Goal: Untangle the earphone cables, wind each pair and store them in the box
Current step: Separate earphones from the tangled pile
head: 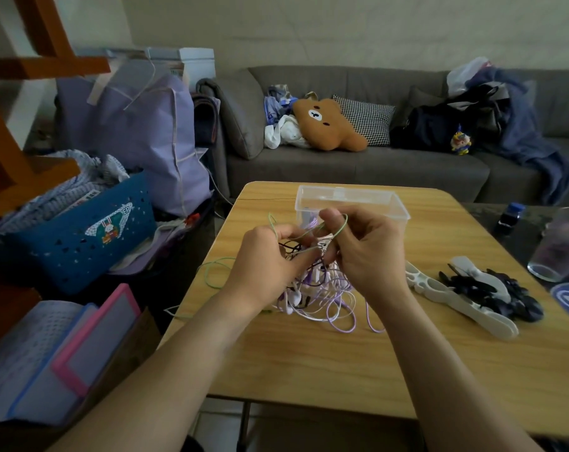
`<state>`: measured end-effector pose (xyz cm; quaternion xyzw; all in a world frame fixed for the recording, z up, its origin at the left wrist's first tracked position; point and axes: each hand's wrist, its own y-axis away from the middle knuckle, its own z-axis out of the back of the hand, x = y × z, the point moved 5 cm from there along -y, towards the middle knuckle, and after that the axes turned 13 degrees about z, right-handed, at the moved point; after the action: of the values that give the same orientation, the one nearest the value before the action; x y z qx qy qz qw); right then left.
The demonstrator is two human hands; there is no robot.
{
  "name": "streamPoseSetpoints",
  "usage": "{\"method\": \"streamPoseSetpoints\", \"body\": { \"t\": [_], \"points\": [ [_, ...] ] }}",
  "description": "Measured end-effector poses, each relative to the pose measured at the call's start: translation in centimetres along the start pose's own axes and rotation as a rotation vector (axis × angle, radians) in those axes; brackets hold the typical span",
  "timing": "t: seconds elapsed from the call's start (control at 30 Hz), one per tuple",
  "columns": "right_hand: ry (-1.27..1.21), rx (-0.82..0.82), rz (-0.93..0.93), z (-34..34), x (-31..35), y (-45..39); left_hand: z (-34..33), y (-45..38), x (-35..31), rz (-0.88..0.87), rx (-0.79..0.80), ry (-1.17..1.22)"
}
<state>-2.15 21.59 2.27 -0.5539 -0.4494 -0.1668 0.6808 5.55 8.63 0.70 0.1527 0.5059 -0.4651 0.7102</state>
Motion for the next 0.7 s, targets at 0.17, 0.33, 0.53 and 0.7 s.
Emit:
{"method": "streamPoseSetpoints", "body": {
  "t": [0.17,0.33,0.53,0.7],
  "points": [
    [0.032,-0.149,0.076,0.7,0.7,0.2,-0.7,0.0,0.0,-0.025,0.074,-0.184],
    [-0.033,-0.193,0.013,1.2,0.4,-0.2,-1.1,0.0,0.4,-0.017,0.024,-0.272],
    [-0.059,-0.025,-0.182,1.2,-1.1,-0.1,0.1,0.0,0.3,-0.028,-0.069,-0.155],
    [-0.031,0.183,-0.18,1.0,-0.8,0.0,0.6,0.2,0.1,-0.022,-0.152,-0.094]
  ]
}}
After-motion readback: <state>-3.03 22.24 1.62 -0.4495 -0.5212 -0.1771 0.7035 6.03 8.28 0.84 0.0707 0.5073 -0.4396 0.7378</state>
